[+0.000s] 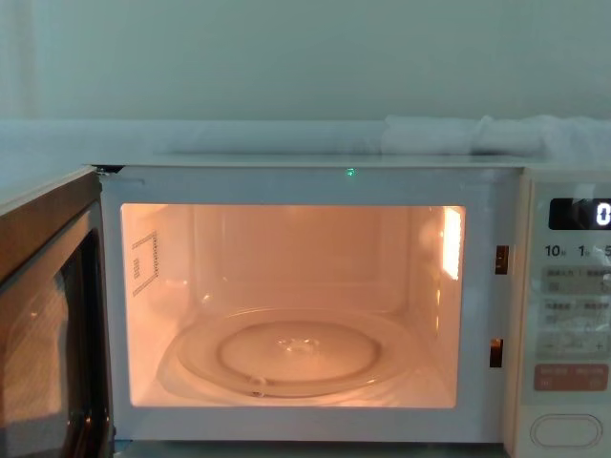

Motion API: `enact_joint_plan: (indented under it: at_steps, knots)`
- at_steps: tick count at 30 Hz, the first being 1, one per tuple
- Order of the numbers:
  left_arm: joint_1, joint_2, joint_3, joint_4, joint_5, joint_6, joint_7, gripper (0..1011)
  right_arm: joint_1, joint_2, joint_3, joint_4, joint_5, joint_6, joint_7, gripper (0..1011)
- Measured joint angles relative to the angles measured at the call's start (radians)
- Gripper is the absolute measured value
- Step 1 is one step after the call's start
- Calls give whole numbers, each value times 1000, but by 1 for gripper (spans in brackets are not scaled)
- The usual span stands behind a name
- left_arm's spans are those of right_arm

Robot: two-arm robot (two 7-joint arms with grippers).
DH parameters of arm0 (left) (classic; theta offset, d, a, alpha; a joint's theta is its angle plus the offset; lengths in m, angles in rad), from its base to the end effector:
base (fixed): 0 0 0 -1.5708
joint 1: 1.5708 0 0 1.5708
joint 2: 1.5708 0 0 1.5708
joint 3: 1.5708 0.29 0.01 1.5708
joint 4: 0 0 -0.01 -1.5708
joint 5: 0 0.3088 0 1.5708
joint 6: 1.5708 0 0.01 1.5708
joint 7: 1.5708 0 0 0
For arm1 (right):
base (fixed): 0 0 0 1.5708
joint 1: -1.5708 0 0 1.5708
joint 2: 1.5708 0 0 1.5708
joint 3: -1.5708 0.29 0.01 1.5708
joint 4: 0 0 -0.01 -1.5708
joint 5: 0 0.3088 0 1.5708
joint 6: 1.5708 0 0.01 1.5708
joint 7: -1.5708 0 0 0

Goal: Press the button to open the microwave door with one hand; close the microwave door with the other hand.

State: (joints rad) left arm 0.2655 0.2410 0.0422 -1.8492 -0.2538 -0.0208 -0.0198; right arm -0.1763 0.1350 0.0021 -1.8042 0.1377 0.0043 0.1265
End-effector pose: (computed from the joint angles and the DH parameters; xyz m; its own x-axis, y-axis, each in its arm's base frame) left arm 0.2529 0.0375 -0.2853 0.1245 0.9917 -0.0326 -0.9921 0.1240 -0.0175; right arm 0.2782 -0.0311 -0.2770 0.1551 -0.9879 0.0022 0.9866 0.1550 0.0511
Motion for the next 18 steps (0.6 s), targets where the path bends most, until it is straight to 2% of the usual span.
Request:
enact_joint_plan:
  at_steps: [3, 4, 5, 13, 14, 18]
  knots:
    - [0, 0, 0, 0, 0, 0, 0, 1001, 0, 0, 0, 0, 0, 0, 0, 500]
    - [0, 0, 0, 0, 0, 0, 0, 1001, 0, 0, 0, -1, 0, 0, 0, 581]
    - [0, 0, 0, 0, 0, 0, 0, 1001, 0, 0, 0, -1, 0, 0, 0, 621]
    - [0, 0, 0, 0, 0, 0, 0, 1001, 0, 0, 0, -1, 0, 1, 0, 846]
    - [0, 0, 0, 0, 0, 0, 0, 1001, 0, 0, 0, -1, 0, 1, 0, 907]
    - [0, 0, 0, 0, 0, 0, 0, 1001, 0, 0, 0, -1, 0, 1, 0, 999]
